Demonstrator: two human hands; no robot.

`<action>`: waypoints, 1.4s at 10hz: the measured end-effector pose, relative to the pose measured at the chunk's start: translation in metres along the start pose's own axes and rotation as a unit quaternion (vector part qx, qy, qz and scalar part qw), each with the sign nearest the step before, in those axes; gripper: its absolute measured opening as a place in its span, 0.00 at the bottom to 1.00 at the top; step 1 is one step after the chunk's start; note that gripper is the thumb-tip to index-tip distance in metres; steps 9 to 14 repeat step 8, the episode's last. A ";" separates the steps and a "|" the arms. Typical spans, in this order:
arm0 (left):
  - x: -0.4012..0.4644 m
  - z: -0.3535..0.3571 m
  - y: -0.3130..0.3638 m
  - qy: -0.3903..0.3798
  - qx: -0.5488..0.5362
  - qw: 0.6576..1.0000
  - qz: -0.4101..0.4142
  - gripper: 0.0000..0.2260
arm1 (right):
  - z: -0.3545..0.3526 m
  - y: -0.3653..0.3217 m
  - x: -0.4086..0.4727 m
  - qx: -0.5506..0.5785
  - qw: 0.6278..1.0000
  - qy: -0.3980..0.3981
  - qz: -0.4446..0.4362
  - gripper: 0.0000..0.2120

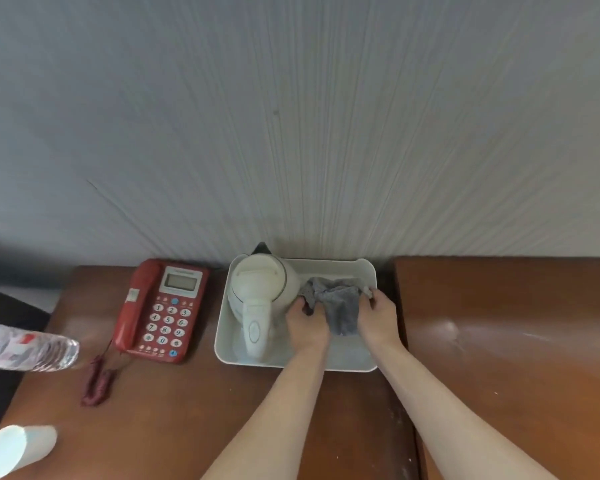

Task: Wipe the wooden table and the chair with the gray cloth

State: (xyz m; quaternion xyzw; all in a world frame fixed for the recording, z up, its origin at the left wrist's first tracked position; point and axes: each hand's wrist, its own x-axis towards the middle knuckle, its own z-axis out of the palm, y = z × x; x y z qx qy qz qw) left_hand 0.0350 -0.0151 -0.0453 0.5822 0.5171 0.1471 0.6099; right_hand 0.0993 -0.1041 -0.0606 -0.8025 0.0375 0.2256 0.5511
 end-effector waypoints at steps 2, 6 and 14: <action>0.021 0.026 -0.018 0.016 0.083 0.996 0.006 0.08 | 0.021 0.020 0.021 -0.016 0.999 -0.041 -0.017 0.21; 0.020 0.005 0.008 -0.113 0.365 0.924 0.029 0.12 | 0.014 0.006 0.005 -0.010 0.997 -0.080 0.004 0.22; -0.023 -0.028 0.061 -0.161 0.430 0.885 0.073 0.14 | -0.015 -0.042 -0.027 -0.092 0.992 -0.083 -0.039 0.19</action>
